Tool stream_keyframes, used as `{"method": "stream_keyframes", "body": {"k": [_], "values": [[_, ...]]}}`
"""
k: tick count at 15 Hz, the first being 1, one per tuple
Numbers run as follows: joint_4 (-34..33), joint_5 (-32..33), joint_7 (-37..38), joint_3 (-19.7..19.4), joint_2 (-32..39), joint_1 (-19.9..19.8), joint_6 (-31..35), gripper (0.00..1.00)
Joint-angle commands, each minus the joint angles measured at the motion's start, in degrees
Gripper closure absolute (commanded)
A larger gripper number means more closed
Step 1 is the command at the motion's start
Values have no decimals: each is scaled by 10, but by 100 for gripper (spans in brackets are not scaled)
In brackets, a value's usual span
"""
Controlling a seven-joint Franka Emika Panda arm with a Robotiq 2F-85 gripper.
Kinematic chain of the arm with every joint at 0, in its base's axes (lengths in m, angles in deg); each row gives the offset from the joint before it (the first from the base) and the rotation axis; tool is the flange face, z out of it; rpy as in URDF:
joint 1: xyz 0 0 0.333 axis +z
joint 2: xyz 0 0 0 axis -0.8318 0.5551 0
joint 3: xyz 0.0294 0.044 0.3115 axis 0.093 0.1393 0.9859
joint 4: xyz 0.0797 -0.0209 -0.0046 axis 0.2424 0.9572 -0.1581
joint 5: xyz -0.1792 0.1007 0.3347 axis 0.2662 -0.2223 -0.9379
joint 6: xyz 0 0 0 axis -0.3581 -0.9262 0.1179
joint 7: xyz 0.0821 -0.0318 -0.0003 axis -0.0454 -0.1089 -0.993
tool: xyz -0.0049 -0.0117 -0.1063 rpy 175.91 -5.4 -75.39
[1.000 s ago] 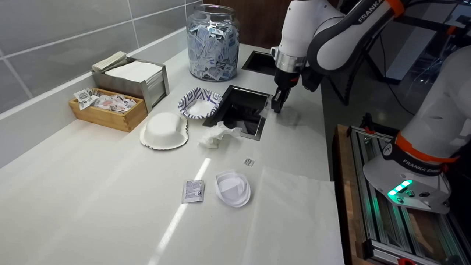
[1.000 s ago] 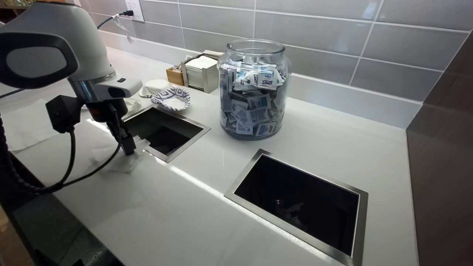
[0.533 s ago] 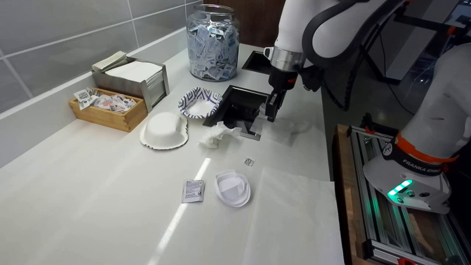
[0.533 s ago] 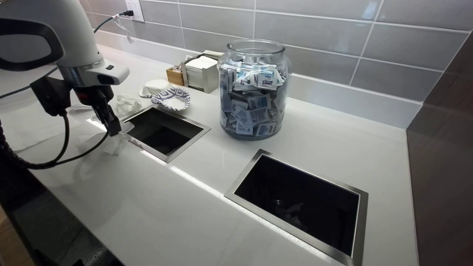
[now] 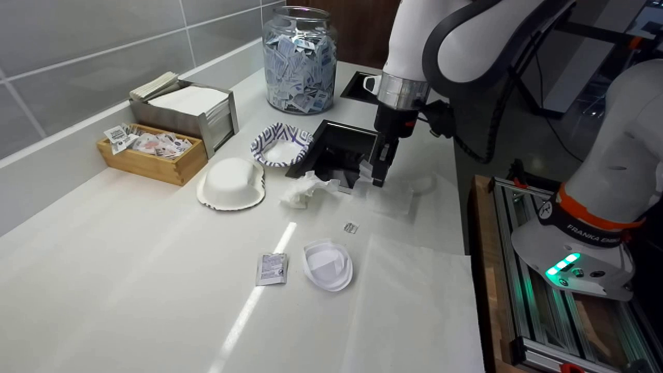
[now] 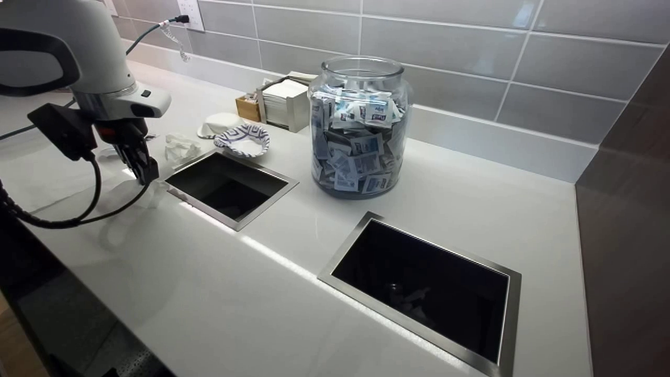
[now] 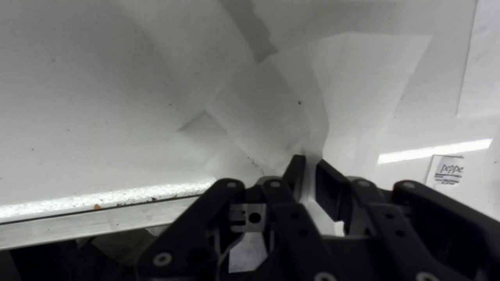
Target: Use the right paper towel to clean the surface
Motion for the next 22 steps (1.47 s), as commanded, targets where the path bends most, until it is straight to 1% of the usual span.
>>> {"method": "stream_keyframes", "body": {"k": [1,7,8,22], "values": [[1,-3,-10,6,24,-2,13,97],[3,46,13,5,50,-26,45,97],[9,54,16,4,45,-29,49,97],[8,235,115,-23,43,-111,60,97]]}}
